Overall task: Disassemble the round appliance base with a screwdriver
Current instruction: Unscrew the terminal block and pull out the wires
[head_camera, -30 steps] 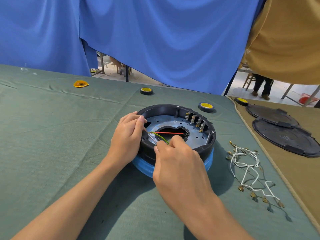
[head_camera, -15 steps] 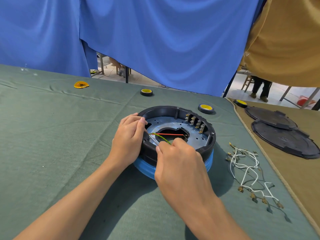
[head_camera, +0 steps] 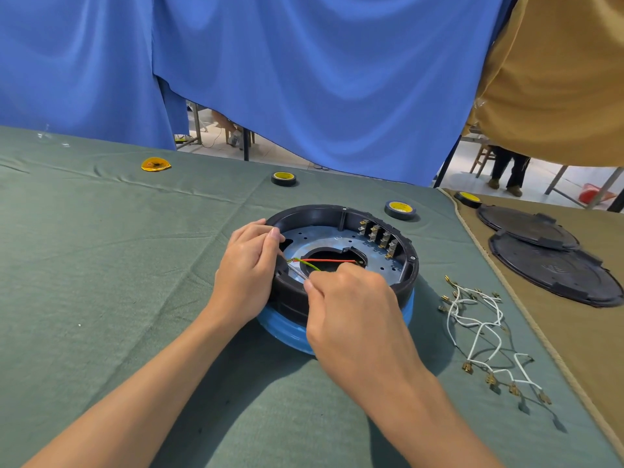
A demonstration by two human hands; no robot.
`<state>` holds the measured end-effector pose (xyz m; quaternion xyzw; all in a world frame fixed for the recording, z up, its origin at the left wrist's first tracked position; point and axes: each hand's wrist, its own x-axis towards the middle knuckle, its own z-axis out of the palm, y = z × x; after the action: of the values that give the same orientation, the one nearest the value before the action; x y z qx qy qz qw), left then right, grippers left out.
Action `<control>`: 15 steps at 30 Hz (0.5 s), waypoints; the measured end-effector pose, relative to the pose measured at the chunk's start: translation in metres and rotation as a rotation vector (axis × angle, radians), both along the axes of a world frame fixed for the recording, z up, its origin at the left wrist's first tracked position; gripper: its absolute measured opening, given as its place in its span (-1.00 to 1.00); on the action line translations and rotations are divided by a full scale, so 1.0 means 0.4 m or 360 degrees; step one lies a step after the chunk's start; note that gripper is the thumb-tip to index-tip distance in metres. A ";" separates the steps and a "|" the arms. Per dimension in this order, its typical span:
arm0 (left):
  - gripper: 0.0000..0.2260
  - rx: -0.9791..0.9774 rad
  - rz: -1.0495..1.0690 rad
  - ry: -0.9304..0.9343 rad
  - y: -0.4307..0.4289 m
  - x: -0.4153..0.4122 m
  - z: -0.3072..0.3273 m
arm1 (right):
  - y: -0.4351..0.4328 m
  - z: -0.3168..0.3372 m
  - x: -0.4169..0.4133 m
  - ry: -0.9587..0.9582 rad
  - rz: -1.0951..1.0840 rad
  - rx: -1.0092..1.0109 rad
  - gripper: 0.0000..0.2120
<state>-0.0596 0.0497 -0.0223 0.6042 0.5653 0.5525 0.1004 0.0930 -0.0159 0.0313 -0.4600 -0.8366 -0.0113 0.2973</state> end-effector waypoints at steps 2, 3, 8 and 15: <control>-0.56 0.0001 0.0000 -0.0001 0.000 0.000 0.000 | -0.002 -0.002 -0.003 0.0008 -0.0022 0.0004 -0.78; -0.56 -0.0003 -0.0002 -0.0003 0.000 0.000 0.000 | -0.003 -0.003 -0.005 0.0000 -0.0029 0.0003 -0.80; -0.57 0.0001 0.0009 -0.0009 0.002 0.000 -0.003 | -0.009 0.004 -0.008 -0.0069 -0.0071 -0.0025 -0.86; -0.58 0.0011 0.0012 -0.0008 0.004 0.001 -0.008 | -0.051 0.001 -0.060 -0.0084 -0.0444 0.0000 -0.97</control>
<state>-0.0592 0.0512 -0.0254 0.6010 0.5653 0.5565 0.0977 0.0689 -0.0363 0.0318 -0.5713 -0.7721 -0.0646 0.2707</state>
